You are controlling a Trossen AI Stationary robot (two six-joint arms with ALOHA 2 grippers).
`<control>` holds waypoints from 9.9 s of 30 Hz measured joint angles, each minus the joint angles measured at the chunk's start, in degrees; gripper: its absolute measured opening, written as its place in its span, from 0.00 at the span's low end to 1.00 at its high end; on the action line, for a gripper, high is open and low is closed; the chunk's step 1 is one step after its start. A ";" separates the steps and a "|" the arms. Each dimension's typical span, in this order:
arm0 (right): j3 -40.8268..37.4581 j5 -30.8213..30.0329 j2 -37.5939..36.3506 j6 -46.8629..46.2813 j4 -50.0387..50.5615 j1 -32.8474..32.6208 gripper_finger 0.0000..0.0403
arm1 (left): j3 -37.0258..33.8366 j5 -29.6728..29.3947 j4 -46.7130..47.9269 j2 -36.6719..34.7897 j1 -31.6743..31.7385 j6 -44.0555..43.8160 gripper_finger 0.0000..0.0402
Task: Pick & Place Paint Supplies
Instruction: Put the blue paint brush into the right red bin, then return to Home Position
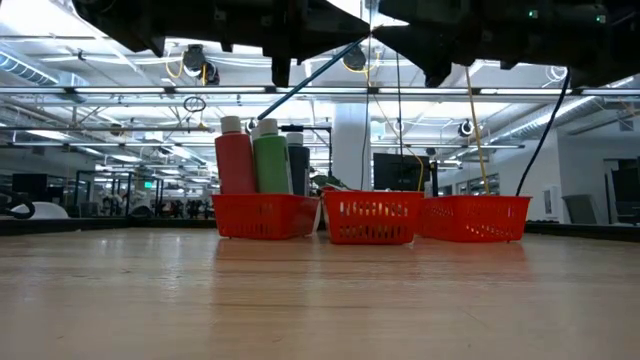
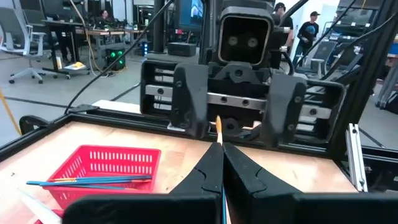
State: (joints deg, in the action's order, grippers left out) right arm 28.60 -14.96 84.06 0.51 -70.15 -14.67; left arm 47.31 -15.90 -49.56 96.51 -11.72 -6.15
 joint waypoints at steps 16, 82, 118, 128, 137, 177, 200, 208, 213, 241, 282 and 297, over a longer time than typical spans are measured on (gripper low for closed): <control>0.06 0.26 0.43 -1.26 0.56 1.18 0.13 | 0.00 -0.02 0.00 -0.04 0.00 -0.02 0.00; 12.11 -4.64 -46.61 -22.41 103.06 17.41 0.00 | 0.04 -0.68 30.50 -6.14 -6.30 -10.49 0.44; 12.16 -5.61 -34.74 -5.90 85.19 20.80 0.63 | 0.04 10.45 50.70 -8.65 -10.83 -27.31 0.44; 11.91 -5.86 -34.74 -5.86 83.12 17.19 0.58 | 0.02 20.14 68.60 -8.39 -26.73 -78.42 0.44; 11.91 -5.90 -34.74 -6.85 80.68 17.07 0.56 | 0.02 33.92 70.36 -8.39 -34.94 -96.17 0.44; 11.89 -5.82 -34.74 -6.91 80.66 15.29 0.56 | 0.52 20.01 86.37 0.31 -42.83 -126.84 0.12; 11.84 6.65 -34.73 -5.37 72.23 15.15 0.56 | 9.53 -15.52 85.76 -1.37 -28.34 -80.23 0.00; 9.63 7.82 -34.22 -5.17 67.23 11.92 0.56 | 14.03 -26.68 62.83 -1.68 -18.86 -40.83 0.00; 1.91 11.92 -32.09 -4.23 47.60 9.81 0.56 | 14.03 -24.90 44.15 -1.66 -13.85 -19.27 0.00; -0.22 16.57 -3.85 -6.71 1.82 8.57 0.38 | 14.10 -12.59 31.95 -1.75 -4.42 -7.91 0.00; 4.77 13.79 -33.85 -12.29 87.21 36.58 0.03 | 14.21 -13.11 51.51 -11.34 -9.15 -13.25 0.60; 4.50 13.64 -32.64 -10.78 85.60 36.54 0.30 | 14.19 -13.09 51.56 -11.34 -8.88 -13.11 0.60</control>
State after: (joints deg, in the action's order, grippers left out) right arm 33.10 -1.32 51.42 -10.26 15.45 21.87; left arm 61.49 -28.99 2.00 85.17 -20.60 -19.27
